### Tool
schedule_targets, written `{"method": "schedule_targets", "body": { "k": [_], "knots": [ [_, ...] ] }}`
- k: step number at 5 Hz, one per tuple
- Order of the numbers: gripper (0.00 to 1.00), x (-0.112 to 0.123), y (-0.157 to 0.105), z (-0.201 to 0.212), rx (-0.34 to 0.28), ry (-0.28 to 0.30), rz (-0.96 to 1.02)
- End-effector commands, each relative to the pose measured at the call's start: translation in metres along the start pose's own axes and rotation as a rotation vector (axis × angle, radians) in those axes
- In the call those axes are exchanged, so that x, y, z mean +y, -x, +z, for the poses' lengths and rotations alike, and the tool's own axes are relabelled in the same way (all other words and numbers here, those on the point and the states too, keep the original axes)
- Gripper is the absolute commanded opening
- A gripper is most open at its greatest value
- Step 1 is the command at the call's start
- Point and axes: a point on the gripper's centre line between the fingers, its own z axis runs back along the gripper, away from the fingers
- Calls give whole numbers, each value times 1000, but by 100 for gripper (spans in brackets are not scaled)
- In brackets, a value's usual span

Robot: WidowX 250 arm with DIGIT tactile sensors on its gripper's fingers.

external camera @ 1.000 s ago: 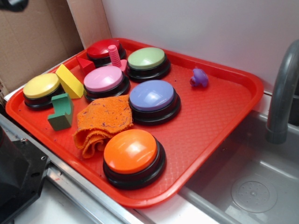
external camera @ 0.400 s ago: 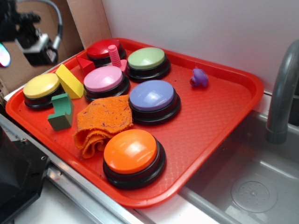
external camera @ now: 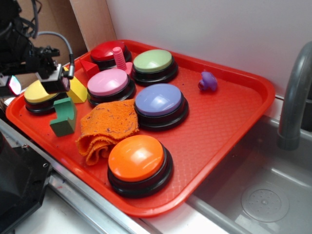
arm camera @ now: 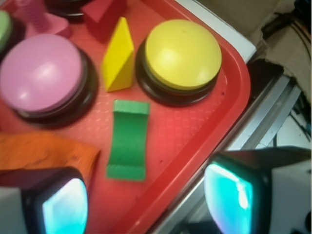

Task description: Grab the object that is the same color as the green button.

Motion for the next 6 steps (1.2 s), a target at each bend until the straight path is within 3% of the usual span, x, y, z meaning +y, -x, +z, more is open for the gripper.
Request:
{"method": "schedule_targets", "body": {
  "k": [1,2,6],
  "knots": [
    [100,5,-1,-39,59,93,15],
    [100,1,-2,-51,94,171,3],
    [100,-13,7,-75,116,168,-68]
  ]
}}
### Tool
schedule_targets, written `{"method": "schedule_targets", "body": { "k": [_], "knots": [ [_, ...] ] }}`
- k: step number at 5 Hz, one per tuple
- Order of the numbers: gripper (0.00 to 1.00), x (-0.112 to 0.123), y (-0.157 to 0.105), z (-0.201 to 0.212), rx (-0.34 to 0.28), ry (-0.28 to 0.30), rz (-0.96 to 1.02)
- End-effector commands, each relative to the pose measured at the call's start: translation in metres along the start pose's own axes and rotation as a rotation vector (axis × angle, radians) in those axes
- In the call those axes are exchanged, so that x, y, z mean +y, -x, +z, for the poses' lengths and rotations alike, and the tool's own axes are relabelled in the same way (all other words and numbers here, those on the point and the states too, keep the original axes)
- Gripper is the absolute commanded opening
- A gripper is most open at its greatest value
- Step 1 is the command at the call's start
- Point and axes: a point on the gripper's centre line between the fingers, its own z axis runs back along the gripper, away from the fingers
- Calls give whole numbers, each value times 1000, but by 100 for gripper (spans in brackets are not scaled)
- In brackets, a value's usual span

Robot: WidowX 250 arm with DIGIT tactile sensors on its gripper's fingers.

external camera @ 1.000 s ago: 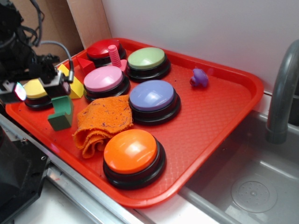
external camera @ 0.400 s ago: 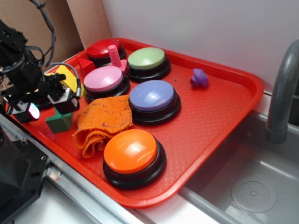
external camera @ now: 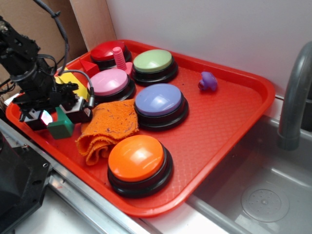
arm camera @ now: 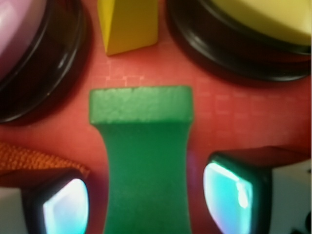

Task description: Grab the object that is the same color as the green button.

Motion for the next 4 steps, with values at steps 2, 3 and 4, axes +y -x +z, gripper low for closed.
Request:
{"method": "schedule_targets", "body": {
  "k": [2,3,4],
  "knots": [
    [0,6,-7,-7,-8,-7,23],
    [0,6,-6,-8,-2,-11,12],
    [0,5,-9,6,-14,-32,9]
  ]
}}
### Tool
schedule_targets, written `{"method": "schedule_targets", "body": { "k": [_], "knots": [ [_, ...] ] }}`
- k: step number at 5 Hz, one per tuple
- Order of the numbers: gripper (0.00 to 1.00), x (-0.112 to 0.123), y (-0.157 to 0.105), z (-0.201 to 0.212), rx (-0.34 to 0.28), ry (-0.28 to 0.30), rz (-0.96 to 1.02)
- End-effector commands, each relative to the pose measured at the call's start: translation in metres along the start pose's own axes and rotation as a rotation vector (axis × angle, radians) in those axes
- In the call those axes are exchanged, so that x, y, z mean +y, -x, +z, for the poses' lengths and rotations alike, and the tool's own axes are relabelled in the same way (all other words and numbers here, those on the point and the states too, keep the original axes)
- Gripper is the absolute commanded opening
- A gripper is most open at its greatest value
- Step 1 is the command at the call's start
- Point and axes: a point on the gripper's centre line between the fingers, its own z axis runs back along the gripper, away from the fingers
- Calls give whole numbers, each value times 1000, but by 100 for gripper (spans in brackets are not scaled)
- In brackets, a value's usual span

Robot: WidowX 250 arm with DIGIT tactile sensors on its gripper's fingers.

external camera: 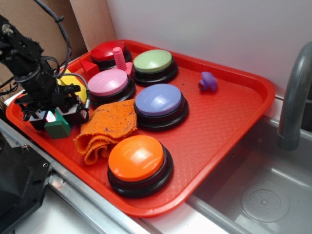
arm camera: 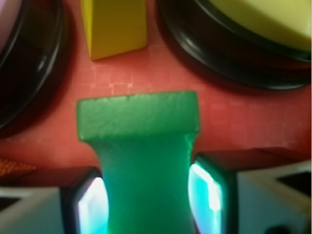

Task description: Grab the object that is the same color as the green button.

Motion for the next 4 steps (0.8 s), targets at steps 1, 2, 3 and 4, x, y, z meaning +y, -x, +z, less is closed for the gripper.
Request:
{"method": "schedule_targets", "body": {
  "k": [1,2,3,4],
  "knots": [
    [0,-8,-12,57,-13,-30,-3],
    [0,-28,-21,104,15,-21,-110],
    [0,-53,-21,149,91,-1,-282],
    [0,-74,-15,176,134,45,-421]
  ]
}}
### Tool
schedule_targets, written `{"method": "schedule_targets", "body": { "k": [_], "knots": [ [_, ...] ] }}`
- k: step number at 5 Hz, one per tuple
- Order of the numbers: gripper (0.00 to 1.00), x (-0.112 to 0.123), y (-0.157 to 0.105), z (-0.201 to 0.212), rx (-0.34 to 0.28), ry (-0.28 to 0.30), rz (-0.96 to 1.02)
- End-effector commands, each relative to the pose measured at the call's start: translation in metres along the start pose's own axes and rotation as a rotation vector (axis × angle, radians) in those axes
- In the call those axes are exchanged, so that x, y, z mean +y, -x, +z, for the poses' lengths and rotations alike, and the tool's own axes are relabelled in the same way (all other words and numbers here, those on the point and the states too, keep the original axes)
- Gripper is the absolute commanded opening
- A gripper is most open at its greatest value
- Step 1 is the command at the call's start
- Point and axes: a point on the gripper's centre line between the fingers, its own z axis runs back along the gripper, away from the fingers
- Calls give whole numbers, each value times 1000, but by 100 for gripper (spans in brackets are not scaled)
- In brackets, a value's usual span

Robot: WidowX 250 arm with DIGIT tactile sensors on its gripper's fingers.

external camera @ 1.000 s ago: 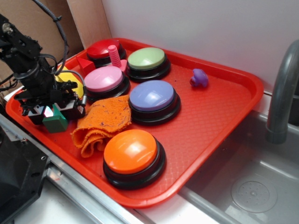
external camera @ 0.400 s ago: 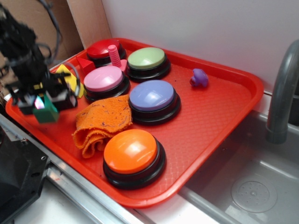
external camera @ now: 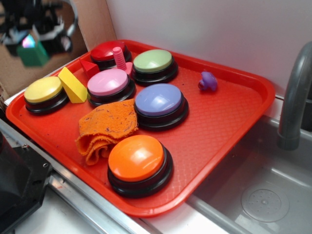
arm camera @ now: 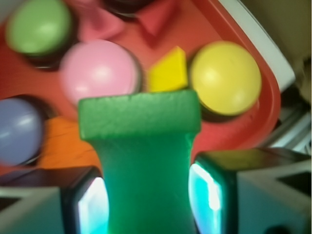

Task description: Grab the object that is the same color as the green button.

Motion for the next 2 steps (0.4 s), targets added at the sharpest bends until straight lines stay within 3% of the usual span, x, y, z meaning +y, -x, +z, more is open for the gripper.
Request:
{"method": "schedule_targets", "body": {
  "k": [1,2],
  "knots": [
    [0,-38,8,52,22,79,-260],
    [0,-36,12,50,-5,86,-258]
  ]
}}
